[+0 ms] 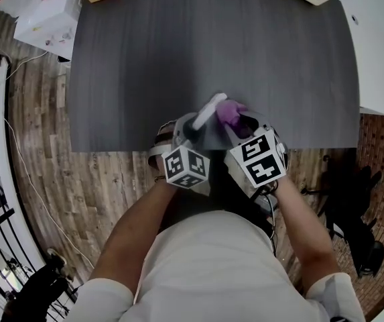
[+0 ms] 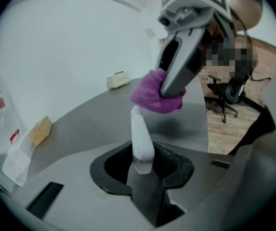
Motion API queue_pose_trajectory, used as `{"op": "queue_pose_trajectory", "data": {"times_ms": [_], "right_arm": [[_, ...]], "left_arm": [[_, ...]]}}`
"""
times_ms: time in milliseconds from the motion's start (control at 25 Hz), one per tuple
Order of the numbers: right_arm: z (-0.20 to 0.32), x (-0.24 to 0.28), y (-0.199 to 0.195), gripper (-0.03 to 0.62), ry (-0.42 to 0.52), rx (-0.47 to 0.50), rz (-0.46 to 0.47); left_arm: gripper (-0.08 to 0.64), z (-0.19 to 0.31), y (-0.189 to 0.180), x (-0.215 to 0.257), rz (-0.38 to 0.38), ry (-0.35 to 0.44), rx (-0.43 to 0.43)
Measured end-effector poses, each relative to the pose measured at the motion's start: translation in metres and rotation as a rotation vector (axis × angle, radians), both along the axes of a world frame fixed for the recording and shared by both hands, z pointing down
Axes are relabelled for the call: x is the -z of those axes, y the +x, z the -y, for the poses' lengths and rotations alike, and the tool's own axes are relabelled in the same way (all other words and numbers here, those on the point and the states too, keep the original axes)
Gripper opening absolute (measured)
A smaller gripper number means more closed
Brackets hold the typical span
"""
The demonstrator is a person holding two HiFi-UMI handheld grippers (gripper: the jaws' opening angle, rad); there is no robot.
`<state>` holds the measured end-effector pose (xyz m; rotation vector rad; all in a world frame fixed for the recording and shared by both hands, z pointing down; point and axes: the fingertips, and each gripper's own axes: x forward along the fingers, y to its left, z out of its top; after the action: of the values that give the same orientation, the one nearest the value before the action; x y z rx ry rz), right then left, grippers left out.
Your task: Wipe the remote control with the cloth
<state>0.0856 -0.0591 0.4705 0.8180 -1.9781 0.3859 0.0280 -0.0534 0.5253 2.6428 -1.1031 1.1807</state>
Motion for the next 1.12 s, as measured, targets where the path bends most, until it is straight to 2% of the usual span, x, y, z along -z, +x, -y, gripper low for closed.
{"op": "queue_pose_trajectory", "data": {"times_ms": [80,200,320,520,680,920,1040,1120], "right_arm": [[-0.003,0.028,-0.021,0.13,0.038,0.038,0.055],[-0.021,0.047,-0.069,0.13,0.027,0.164,0.128],[-0.031,0.028,-0.079,0.13,-0.003,0.234,0.071],[-0.016,-0.002,-0.041,0.13,-0.047,0.163,-0.032],[-0.001,-0.017,-0.016,0.13,-0.087,0.118,-0.079],[0.029,-0.031,0.026,0.13,-0.082,0.077,-0.235],[0.041,-0.04,0.056,0.13,-0.089,0.041,-0.326],[0.046,-0.038,0.064,0.13,-0.074,0.011,-0.326]], "left_arm": [[0.109,0.002,-0.001,0.006,0.047,0.033,-0.036],[0.107,0.002,-0.002,0.01,0.072,0.049,-0.065],[0.107,-0.001,0.002,0.01,0.06,0.033,-0.072],[0.106,-0.008,0.004,0.006,0.055,0.017,-0.095],[0.106,-0.009,0.003,0.004,0.063,0.015,-0.108],[0.106,-0.008,-0.001,0.001,0.093,0.029,-0.143],[0.106,-0.009,-0.004,-0.005,0.1,0.007,-0.142],[0.106,-0.01,-0.009,-0.011,0.103,-0.017,-0.139]]}}
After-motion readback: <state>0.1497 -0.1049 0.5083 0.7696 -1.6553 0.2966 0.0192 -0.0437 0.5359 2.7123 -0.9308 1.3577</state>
